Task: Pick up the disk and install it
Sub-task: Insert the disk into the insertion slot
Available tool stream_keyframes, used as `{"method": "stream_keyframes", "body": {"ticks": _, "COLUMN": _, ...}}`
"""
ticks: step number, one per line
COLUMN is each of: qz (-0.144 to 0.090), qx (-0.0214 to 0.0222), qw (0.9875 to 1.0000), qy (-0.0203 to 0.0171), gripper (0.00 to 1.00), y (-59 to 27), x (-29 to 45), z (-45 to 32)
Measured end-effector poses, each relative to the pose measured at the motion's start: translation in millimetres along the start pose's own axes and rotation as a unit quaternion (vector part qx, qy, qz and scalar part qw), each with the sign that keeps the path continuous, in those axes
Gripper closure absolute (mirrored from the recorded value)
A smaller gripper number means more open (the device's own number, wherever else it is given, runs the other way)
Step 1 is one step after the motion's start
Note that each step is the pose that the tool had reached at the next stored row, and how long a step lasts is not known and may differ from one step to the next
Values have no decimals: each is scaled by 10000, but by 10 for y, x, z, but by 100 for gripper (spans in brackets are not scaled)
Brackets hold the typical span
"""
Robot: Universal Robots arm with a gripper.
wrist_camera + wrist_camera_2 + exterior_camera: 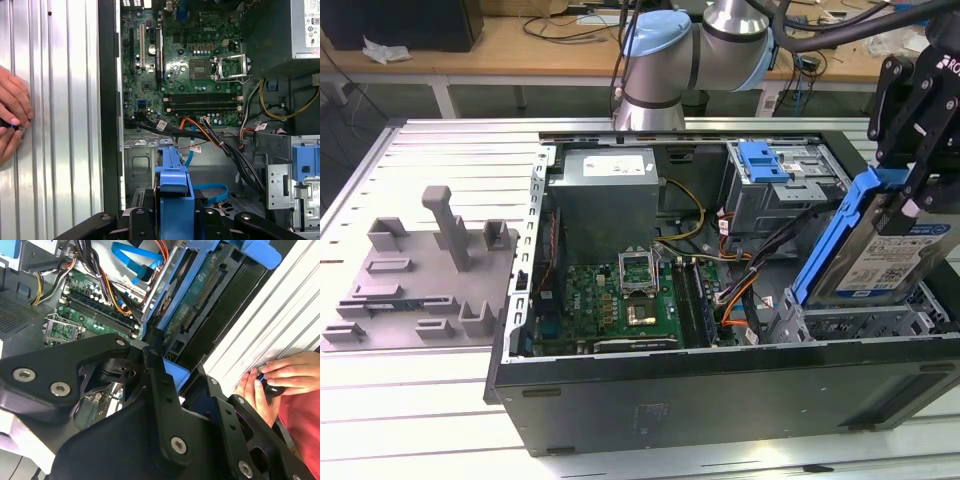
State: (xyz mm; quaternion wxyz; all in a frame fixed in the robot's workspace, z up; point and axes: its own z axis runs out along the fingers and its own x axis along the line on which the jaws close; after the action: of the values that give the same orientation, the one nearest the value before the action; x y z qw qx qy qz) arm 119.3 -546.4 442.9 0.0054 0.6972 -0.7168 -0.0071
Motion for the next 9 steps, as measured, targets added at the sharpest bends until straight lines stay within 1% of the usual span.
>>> {"method": "stream_keyframes", "body": {"ticks": 9, "qz": 0, "qx": 0, "qw": 10000, "qy": 0, "gripper": 64, "y": -1, "x": 0, "z": 49}}
